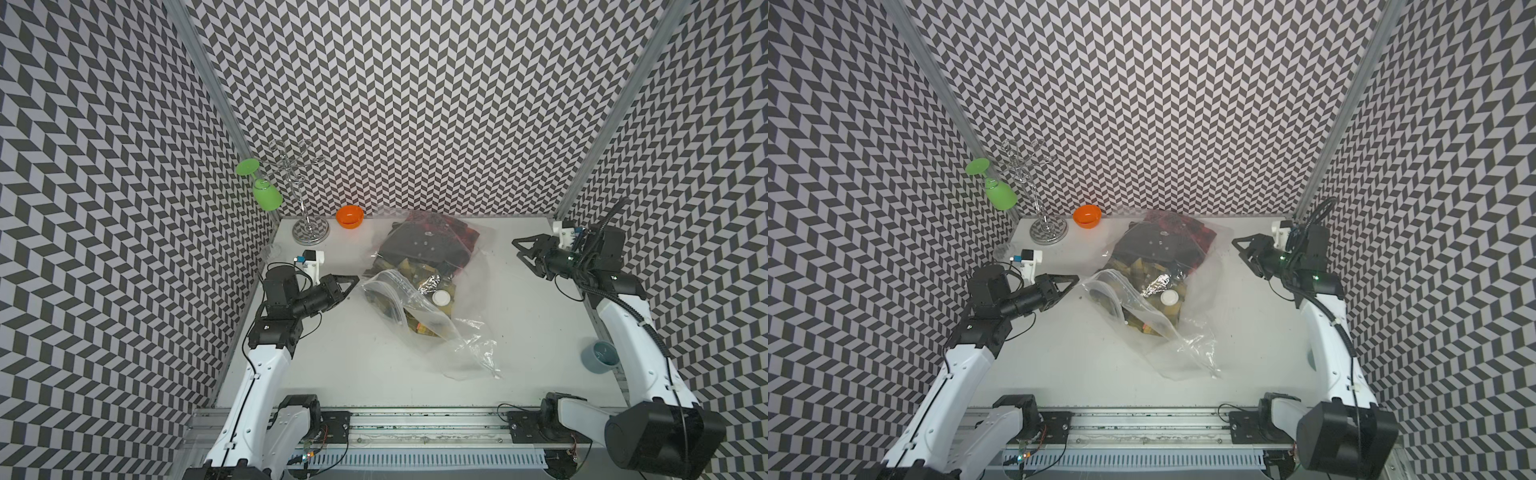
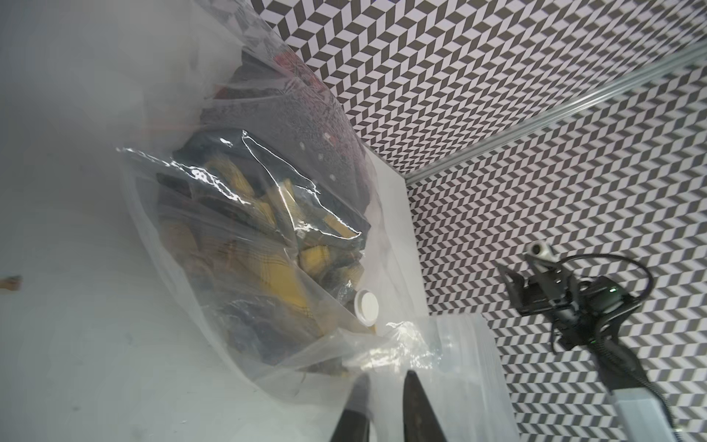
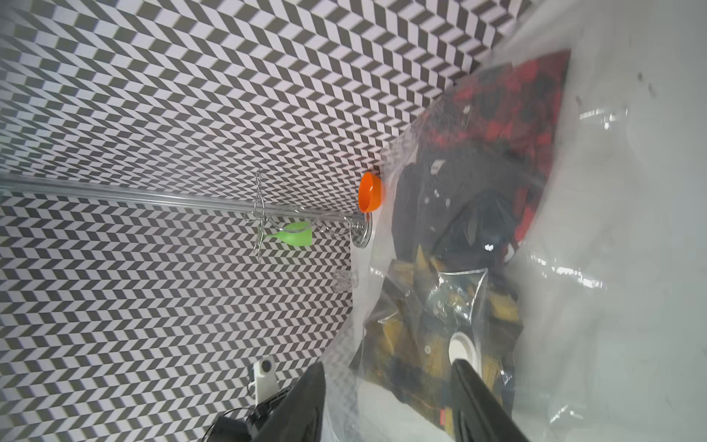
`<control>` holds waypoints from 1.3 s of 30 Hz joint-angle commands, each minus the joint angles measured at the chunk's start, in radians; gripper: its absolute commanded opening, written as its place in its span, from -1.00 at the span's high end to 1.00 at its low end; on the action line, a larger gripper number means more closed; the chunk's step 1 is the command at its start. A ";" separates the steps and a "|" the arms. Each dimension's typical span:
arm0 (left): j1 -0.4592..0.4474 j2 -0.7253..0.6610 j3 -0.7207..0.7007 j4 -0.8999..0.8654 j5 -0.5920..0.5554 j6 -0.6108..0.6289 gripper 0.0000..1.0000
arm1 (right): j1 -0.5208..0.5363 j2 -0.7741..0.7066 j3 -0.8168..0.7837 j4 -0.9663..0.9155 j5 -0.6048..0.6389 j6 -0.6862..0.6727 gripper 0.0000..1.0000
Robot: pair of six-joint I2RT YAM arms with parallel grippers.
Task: Place the folded shirt into the vacuum bag
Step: Adjust the vacuum bag at the center of the board.
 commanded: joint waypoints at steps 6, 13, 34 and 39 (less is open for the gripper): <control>0.011 -0.018 0.302 -0.320 -0.324 0.200 0.24 | 0.414 0.203 -0.044 0.128 0.196 0.014 -0.07; -0.016 0.023 0.336 -0.232 -0.335 0.232 0.05 | 0.704 0.401 -0.102 0.251 0.306 0.072 -0.07; -0.582 0.303 0.027 0.114 -0.587 0.181 0.03 | 0.516 0.766 0.066 0.170 0.378 -0.186 0.03; -0.633 0.336 0.090 0.094 -0.624 0.256 0.03 | 0.512 0.568 0.019 0.094 0.377 -0.219 0.02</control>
